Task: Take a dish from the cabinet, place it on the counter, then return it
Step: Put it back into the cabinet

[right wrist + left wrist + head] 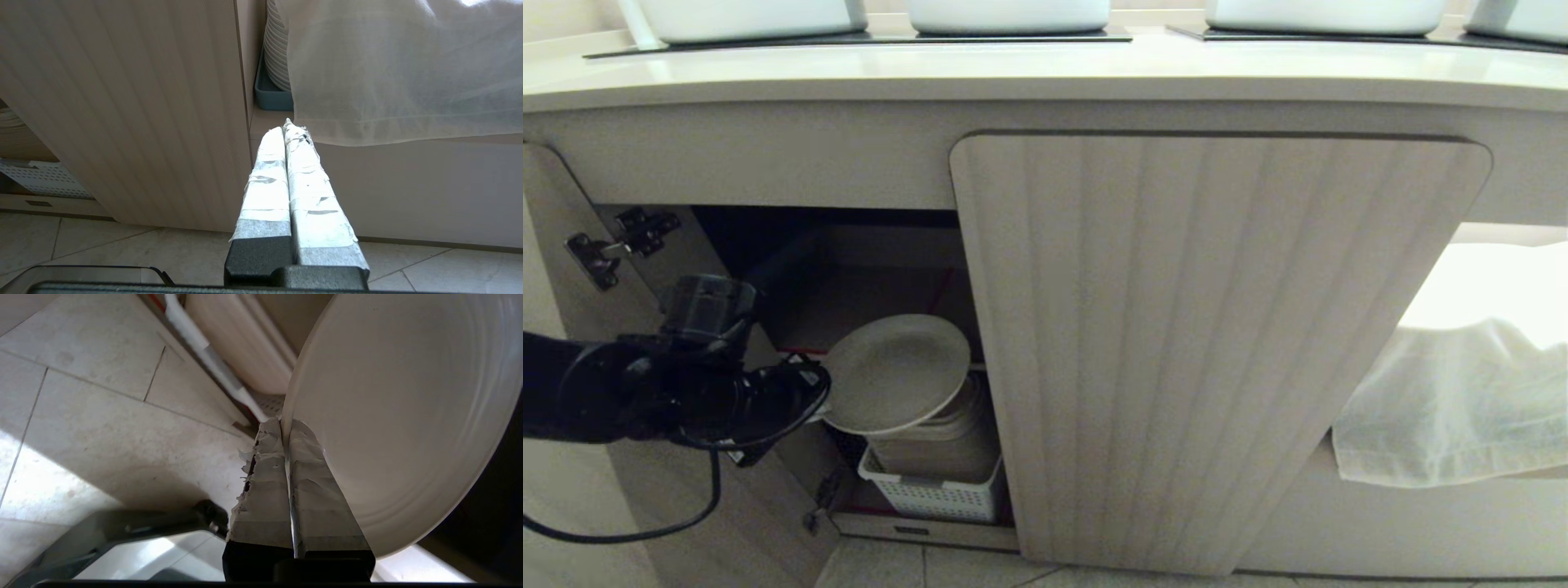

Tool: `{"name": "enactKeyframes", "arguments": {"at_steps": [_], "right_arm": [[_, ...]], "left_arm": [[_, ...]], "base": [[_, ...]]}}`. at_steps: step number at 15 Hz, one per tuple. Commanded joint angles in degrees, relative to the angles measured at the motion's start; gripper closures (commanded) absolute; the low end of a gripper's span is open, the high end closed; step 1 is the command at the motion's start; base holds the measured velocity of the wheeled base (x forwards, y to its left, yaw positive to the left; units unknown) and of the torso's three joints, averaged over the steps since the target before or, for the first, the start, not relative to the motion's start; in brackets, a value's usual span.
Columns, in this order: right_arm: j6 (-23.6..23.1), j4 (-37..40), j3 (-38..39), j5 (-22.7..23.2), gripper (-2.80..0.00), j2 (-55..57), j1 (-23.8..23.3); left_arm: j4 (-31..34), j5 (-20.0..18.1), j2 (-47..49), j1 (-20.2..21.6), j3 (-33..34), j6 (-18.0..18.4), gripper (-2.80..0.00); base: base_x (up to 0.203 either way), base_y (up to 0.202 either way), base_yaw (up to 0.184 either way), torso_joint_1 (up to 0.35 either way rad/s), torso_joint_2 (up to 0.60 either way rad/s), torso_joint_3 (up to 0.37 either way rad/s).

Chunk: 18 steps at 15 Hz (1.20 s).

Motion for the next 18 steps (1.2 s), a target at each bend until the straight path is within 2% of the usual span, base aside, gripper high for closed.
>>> {"name": "enactKeyframes", "arguments": {"at_steps": [1, 5, 13, 18], "right_arm": [[0.01, -0.04, 0.06, -0.02, 0.00, 0.00, 0.01], [0.01, -0.04, -0.01, -0.02, 0.00, 0.00, 0.01], [0.01, -0.04, 0.04, -0.02, 0.00, 0.00, 0.01], [0.01, -0.04, -0.01, -0.02, 0.00, 0.00, 0.01]], "left_arm": [[-0.05, 0.02, 3.55, 0.09, -2.27, -0.19, 0.00], [-0.19, 0.19, 7.58, 0.01, -6.25, -0.25, 0.00], [-0.71, 0.37, 12.53, 0.10, -9.65, -0.25, 0.00], [-0.63, 0.54, 15.74, 0.10, -14.85, -0.16, 0.00]], "base": [[0.000, 0.000, 0.000, 0.000, 0.00, 0.000], [0.000, 0.000, 0.000, 0.000, 0.00, 0.000], [0.000, 0.000, 0.000, 0.000, 0.00, 0.000], [0.000, 0.000, 0.000, 0.000, 0.00, 0.000]]}}
